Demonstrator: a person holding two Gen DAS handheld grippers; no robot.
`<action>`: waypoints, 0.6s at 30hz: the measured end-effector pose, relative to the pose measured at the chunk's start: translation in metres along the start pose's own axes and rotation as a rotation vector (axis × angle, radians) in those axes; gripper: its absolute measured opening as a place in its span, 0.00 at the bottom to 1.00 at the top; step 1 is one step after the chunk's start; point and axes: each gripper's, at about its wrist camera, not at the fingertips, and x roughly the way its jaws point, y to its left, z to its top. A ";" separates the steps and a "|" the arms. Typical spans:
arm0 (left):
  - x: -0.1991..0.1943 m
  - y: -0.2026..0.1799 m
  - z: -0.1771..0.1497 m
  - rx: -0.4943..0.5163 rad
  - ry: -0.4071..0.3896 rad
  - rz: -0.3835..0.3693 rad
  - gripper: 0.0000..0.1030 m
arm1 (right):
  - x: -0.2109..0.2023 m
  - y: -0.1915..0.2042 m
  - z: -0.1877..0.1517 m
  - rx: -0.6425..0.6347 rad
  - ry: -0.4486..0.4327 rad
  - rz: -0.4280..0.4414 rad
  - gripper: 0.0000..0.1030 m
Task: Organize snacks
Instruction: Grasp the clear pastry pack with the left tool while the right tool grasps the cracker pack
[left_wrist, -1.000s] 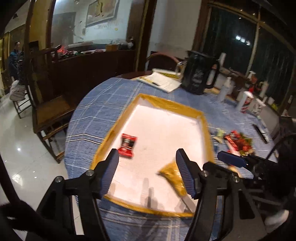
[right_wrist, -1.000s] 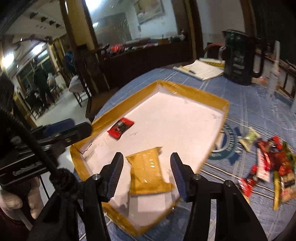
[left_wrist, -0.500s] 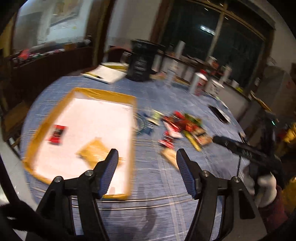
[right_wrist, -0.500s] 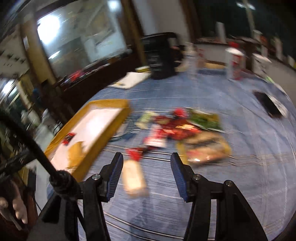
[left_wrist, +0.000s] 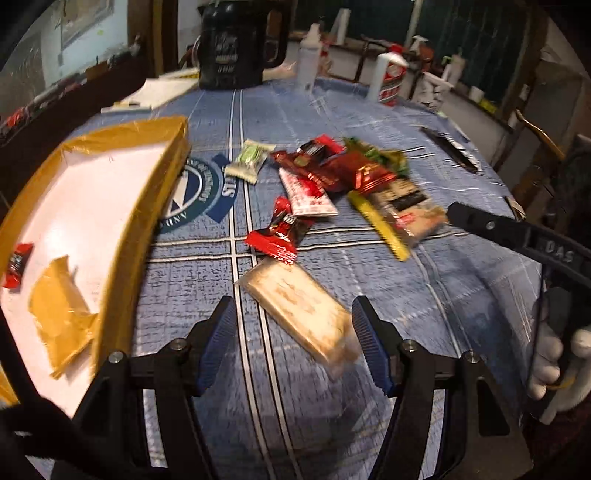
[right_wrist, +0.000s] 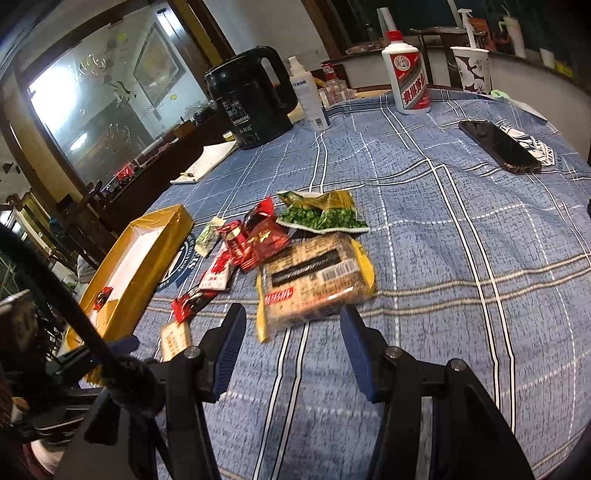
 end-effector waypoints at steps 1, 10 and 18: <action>0.004 0.000 0.000 -0.005 0.003 0.004 0.64 | 0.004 -0.001 0.003 0.002 0.001 -0.006 0.52; 0.017 -0.010 0.004 0.072 0.003 0.036 0.34 | 0.039 0.000 0.023 -0.074 0.056 -0.099 0.71; 0.015 -0.001 0.005 0.028 -0.004 -0.010 0.34 | 0.057 0.018 0.020 -0.176 0.076 -0.172 0.80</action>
